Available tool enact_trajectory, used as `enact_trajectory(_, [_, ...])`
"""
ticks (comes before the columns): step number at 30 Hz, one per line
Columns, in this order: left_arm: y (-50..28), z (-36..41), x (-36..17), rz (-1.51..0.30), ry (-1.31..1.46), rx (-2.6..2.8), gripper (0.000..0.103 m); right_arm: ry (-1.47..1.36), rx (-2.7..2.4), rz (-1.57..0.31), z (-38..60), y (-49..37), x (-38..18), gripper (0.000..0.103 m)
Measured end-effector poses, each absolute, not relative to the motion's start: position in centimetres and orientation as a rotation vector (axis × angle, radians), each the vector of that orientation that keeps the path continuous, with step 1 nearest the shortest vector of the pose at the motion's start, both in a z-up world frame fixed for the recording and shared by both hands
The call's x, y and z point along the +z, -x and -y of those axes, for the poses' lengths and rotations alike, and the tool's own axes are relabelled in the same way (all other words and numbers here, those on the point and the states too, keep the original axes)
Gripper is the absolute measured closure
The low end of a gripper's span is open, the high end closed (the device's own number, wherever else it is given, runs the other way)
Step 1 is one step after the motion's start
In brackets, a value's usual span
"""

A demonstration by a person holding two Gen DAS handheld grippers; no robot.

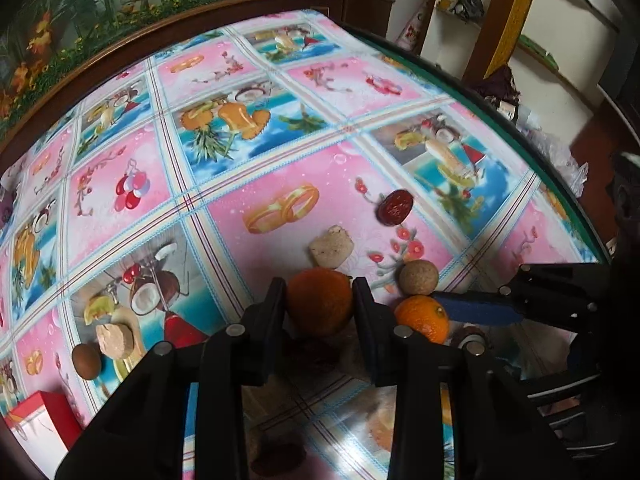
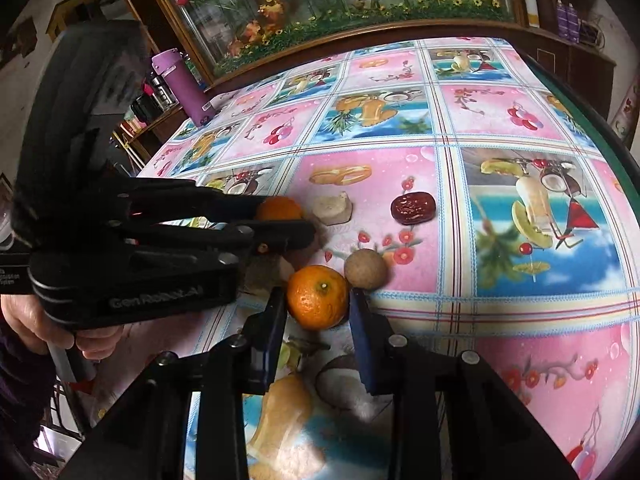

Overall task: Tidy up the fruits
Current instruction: 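Grasp an orange with the right tool while the left tool grasps another orange, then carry both oranges into the red-rimmed white tray and open both tools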

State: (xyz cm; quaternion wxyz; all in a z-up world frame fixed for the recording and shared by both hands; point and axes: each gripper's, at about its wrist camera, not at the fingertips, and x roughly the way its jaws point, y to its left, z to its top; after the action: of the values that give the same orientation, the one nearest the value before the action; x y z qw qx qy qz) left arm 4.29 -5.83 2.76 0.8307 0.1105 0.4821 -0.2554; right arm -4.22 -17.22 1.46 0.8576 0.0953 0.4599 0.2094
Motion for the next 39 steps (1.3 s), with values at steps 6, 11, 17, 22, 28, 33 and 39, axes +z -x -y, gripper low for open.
enact_trajectory(6, [-1.3, 3.3, 6.1, -0.927, -0.148, -0.506, 0.068, -0.223, 0.466, -0.921, 17.3, 6.0, 3.4, 0.072])
enact_trajectory(11, [3.8, -1.3, 9.2, -0.841, -0.074, -0.380, 0.068, -0.206, 0.517, -0.882, 15.3, 7.8, 5.6, 0.073])
enact_trajectory(17, [11.2, -8.8, 10.1, -0.815, 0.000, -0.171, 0.068, -0.125, 0.647, -0.868, 8.8, 10.0, 7.2, 0.073])
enact_trajectory(22, [16.2, -15.2, 8.9, -0.824, 0.045, 0.010, 0.068, -0.012, 0.785, -0.869, 1.0, 12.4, 7.5, 0.073])
enact_trajectory(28, [18.9, -20.2, 6.4, -0.868, 0.077, 0.126, 0.068, 0.092, 0.898, -0.901, -6.8, 14.4, 6.2, 0.073])
enact_trajectory(33, [19.8, -22.3, 4.9, -0.891, 0.123, 0.145, 0.067, 0.149, 0.915, -0.937, -10.1, 14.6, 5.0, 0.073])
enact_trajectory(39, [19.7, -24.1, 3.6, -0.921, 0.142, 0.172, 0.067, 0.172, 0.888, -0.988, -11.6, 14.2, 3.5, 0.073])
